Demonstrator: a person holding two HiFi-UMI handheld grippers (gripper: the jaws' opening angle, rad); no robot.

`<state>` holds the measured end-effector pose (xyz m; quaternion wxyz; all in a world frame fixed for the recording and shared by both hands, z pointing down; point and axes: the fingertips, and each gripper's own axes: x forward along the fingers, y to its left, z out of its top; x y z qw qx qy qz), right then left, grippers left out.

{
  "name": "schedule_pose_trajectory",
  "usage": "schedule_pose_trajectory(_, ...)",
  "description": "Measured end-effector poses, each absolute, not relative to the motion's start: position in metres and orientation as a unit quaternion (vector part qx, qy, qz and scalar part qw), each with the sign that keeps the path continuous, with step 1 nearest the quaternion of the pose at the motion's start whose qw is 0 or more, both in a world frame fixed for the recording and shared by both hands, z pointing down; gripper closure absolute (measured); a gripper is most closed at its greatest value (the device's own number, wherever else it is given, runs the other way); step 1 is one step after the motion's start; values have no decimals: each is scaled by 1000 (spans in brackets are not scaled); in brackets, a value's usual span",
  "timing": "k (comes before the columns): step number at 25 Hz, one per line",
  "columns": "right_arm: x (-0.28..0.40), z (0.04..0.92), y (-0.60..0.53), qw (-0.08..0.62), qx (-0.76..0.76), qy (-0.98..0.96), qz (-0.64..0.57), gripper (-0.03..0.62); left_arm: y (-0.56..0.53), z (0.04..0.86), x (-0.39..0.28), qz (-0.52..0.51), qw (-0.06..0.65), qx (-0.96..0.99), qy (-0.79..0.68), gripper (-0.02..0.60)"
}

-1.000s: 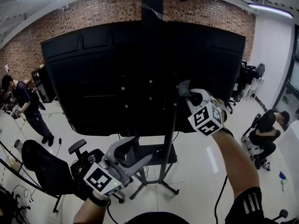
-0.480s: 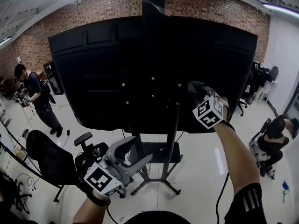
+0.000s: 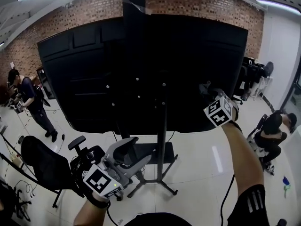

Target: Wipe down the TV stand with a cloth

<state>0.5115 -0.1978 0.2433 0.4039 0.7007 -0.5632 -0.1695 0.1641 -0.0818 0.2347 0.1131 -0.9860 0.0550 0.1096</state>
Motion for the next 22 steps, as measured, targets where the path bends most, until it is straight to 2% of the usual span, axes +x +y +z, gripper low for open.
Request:
schedule_pose_trajectory(4,529,244,-181,393,711,-560,-159,562,-79,236,173,109,112,-986,48,313)
schedule_pose_trajectory(7,512,231,-172,367,711,-573,-175,562,-79,236,173,109,112,-987,47,313)
schedule_pose_trajectory(13,419,181,-170,306,670,-632,-241,560,-82,235,159,109,115,-986,55,313)
schedule_pose_trajectory(18,342,142,-179,245,633,-693,-244,560,-84,229,137,116,120,-984,64,313)
schedule_pose_trajectory(22,310,135,-201,244,624,-703,-239,562,-85,228,119,119,117,-983,73,313)
